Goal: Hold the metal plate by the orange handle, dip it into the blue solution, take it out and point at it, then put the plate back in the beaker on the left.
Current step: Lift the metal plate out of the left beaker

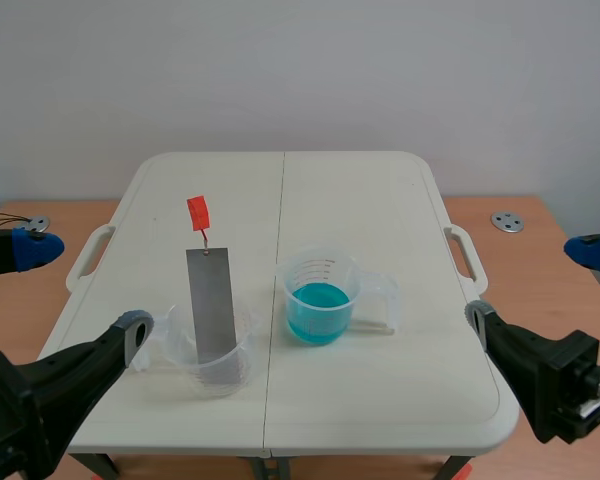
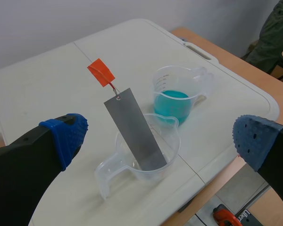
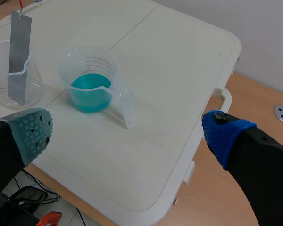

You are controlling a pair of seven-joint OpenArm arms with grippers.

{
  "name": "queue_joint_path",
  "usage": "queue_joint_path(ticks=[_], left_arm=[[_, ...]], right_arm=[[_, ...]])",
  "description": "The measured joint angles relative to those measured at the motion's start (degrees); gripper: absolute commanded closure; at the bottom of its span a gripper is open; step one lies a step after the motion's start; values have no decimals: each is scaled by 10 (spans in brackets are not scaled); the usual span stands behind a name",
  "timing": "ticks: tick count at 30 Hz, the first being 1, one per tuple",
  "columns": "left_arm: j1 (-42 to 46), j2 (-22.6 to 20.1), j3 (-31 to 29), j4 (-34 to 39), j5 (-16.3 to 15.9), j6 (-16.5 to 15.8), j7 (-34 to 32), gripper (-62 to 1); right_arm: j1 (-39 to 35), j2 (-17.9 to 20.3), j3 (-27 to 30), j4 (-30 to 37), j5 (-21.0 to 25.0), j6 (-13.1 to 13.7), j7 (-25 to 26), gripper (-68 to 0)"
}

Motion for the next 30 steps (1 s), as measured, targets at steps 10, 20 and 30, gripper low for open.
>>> queue_joint_path(ticks=[10, 20, 30], left_arm=[[0, 0, 0, 0, 0, 0, 0, -623], [0, 0, 0, 0, 0, 0, 0, -623], [0, 0, 0, 0, 0, 0, 6, 1]], right_arm=[[0, 0, 0, 0, 0, 0, 0, -663], [12, 0, 0, 0, 0, 0, 0, -663], [74, -2, -16, 0, 0, -2, -7, -663]])
